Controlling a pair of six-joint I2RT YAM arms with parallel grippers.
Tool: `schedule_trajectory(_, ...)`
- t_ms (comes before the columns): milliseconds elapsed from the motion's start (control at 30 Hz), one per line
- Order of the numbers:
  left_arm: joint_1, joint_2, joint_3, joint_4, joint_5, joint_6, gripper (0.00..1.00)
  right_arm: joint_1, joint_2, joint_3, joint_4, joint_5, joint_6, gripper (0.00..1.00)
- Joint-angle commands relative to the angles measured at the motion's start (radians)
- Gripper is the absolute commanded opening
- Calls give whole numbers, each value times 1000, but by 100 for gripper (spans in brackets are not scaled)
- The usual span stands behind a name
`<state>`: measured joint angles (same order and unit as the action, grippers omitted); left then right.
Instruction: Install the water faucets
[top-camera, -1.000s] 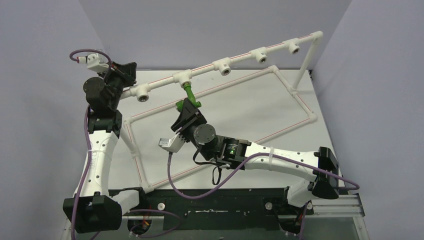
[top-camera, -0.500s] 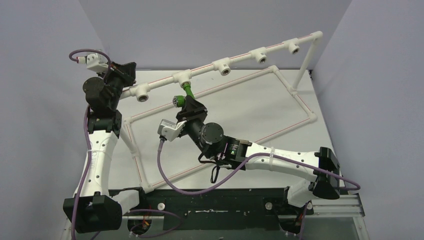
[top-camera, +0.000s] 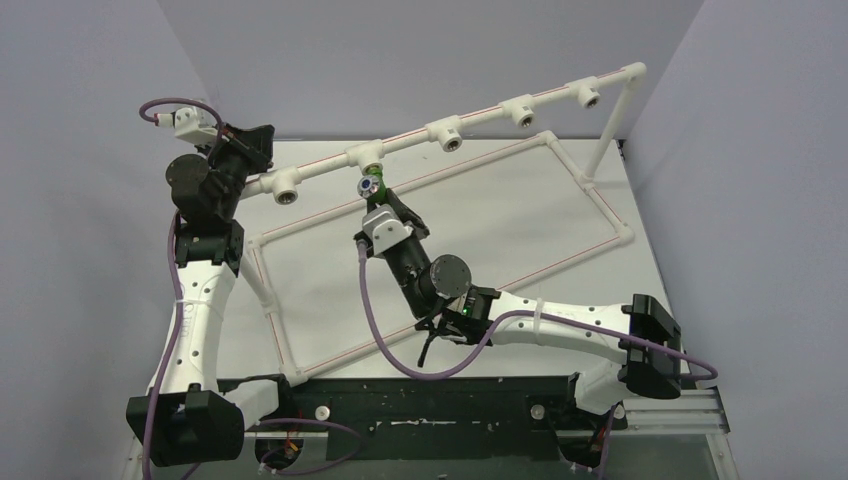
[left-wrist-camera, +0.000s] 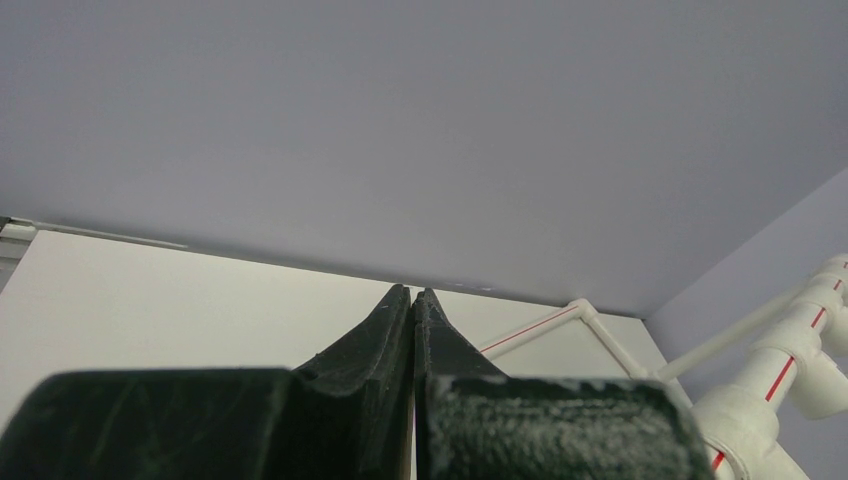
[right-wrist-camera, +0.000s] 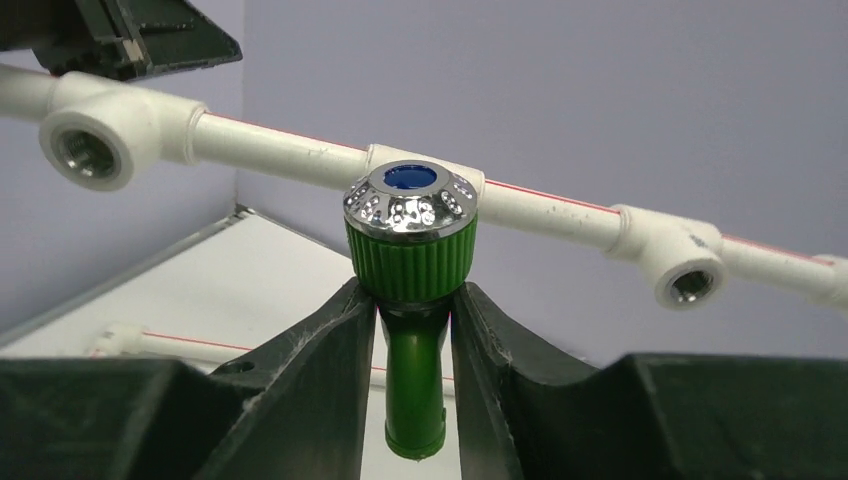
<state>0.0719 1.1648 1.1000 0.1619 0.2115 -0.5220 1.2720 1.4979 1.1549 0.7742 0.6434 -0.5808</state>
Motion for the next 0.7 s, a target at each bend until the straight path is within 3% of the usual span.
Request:
schedule_trajectory(0,11,124,-125,-335,3,0,0,-30,-69,-19,206,104,280,0)
schedule_trajectory(267,10,122,-125,-332,5,-1,0,-85,-120,-78,163,190,682,0)
schedule_trajectory(500,10,122,-126,-331,3,-2,0,-99,-162,-114,99,233,938,0)
schedule_trajectory(667,11,122,-127,-333,0,0,0,-100,-166,-99,-18,282,1142,0)
